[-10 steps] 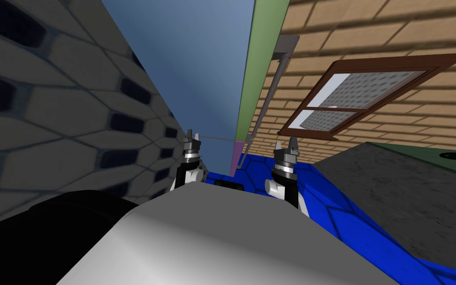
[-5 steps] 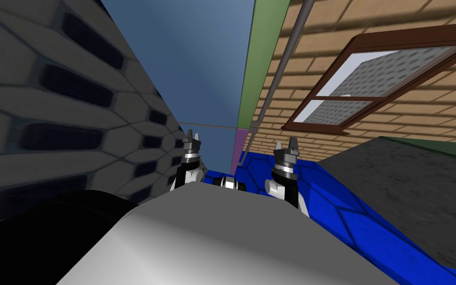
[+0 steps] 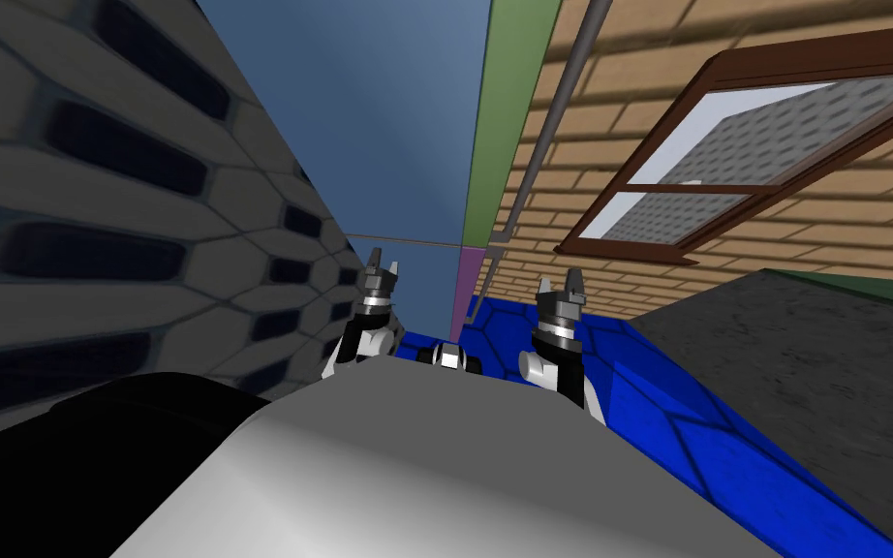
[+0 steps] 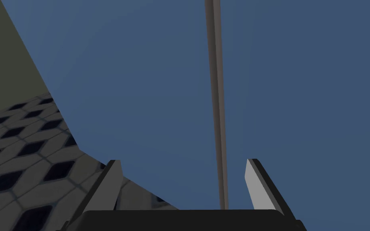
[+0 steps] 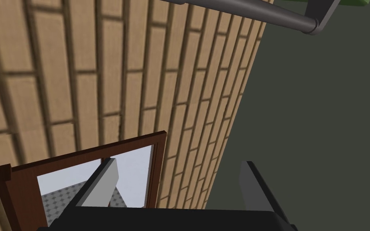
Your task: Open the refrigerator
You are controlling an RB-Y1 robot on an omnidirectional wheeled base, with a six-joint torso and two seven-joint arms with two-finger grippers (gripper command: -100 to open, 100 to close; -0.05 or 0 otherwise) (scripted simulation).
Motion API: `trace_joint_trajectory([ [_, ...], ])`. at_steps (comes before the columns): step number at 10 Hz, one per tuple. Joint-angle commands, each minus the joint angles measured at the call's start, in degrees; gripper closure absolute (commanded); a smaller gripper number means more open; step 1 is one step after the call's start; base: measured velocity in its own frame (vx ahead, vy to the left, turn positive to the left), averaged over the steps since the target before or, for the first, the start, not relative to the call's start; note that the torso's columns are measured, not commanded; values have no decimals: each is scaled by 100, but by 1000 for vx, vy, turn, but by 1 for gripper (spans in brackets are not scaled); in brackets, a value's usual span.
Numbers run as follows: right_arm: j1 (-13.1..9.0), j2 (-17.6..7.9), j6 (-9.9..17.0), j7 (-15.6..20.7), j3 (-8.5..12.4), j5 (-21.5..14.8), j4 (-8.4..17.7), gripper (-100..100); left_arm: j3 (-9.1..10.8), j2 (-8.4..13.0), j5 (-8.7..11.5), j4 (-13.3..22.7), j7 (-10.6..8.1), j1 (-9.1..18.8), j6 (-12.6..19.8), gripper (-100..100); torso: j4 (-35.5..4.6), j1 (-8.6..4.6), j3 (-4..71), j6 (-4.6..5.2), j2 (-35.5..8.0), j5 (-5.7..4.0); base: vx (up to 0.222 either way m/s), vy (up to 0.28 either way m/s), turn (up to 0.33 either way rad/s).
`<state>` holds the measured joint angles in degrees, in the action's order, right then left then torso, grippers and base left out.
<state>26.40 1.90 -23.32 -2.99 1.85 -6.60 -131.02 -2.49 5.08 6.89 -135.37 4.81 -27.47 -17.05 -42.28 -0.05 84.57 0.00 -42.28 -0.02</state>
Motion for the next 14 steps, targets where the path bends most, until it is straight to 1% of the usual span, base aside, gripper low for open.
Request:
trace_joint_trajectory([
  [1,0,0,0,0,0,0,0,0,-3,270,-5,-59,-7,186,439,-100,0,2,1,0,1,1,23,-90,66],
  [2,0,0,0,0,0,0,0,0,1,346,-5,-69,-12,276,580,-100,0,-2,2,0,2,0,20,-107,65],
  [3,0,0,0,0,0,0,0,0,1,346,-5,-69,-12,276,622,-100,0,-4,1,0,0,-1,11,-68,32],
  [5,0,0,0,0,0,0,0,0,10,468,-4,-90,-22,467,984,-100,-1,18,-1,0,-3,6,11,-59,65],
  [6,0,0,0,0,0,0,0,0,14,518,-4,-98,-27,567,1143,-100,-1,7,-1,-1,-2,3,12,-93,78],
  [7,0,0,0,0,0,0,0,0,14,518,-4,-98,-27,567,1212,-100,-1,-4,0,0,-1,-1,14,-69,22],
  [9,0,0,0,0,0,0,0,0,24,602,-3,-110,-37,771,1571,-100,0,8,2,0,3,3,24,-72,65],
  [10,0,0,0,0,0,0,0,0,24,602,-3,-110,-37,771,1627,-100,1,3,2,-1,3,1,16,-67,31],
  [13,0,0,0,0,0,0,0,0,37,693,-1,-146,-52,1079,2179,-100,-2,0,-2,-1,-4,0,9,-85,80],
  [14,0,0,0,0,0,0,0,0,37,693,-1,-146,-52,1079,2259,-100,0,-7,2,5,2,-2,12,-74,35],
])
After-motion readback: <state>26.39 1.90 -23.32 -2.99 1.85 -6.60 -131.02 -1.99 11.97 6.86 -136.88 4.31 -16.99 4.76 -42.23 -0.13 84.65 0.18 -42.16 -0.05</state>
